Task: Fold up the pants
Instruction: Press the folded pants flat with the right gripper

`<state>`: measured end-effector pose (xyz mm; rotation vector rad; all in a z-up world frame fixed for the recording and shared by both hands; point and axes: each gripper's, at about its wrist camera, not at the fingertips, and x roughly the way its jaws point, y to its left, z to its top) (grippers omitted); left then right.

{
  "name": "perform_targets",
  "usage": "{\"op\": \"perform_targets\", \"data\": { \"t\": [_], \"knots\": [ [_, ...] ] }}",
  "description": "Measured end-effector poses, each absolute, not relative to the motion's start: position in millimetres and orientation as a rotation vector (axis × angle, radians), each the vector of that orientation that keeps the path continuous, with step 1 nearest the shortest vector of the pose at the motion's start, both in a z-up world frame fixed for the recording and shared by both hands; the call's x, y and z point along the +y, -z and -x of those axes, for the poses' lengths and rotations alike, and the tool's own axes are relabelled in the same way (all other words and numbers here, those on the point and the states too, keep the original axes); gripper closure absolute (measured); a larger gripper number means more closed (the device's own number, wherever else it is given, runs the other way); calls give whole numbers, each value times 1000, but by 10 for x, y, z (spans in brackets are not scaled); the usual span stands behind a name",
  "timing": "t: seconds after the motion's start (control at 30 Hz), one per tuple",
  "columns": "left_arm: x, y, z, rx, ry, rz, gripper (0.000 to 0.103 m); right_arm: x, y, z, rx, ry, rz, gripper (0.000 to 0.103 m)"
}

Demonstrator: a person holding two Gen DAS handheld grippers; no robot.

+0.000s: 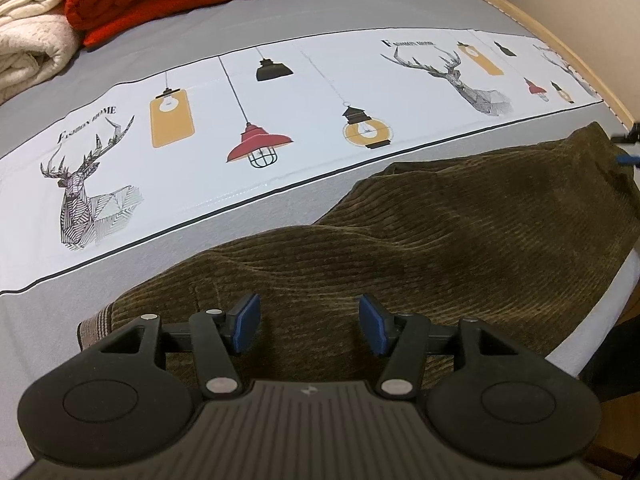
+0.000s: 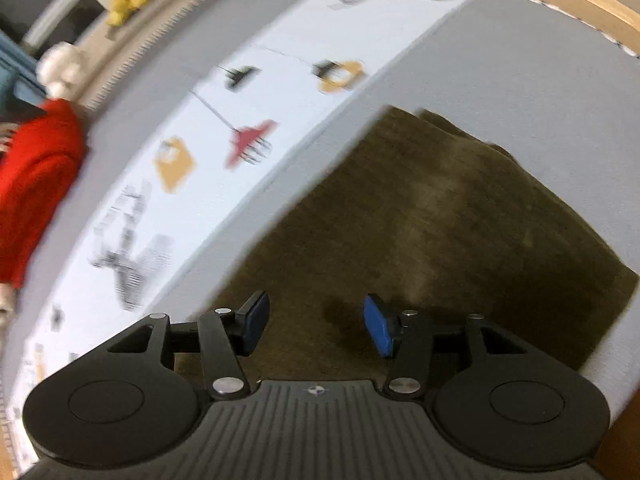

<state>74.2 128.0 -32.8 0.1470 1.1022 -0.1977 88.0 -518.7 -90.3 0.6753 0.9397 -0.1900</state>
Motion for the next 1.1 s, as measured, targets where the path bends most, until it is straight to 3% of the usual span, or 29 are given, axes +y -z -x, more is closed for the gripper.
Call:
{"op": "perform_targets", "data": {
  "t": [0.83, 1.1],
  "knots": [
    [1181, 371, -780, 1111, 203, -179, 42, -5746, 697, -524, 740, 514, -716, 48],
    [1121, 371, -799, 1113, 216, -195, 42, -5848, 969, -446, 891, 555, -806, 48]
  ]
}}
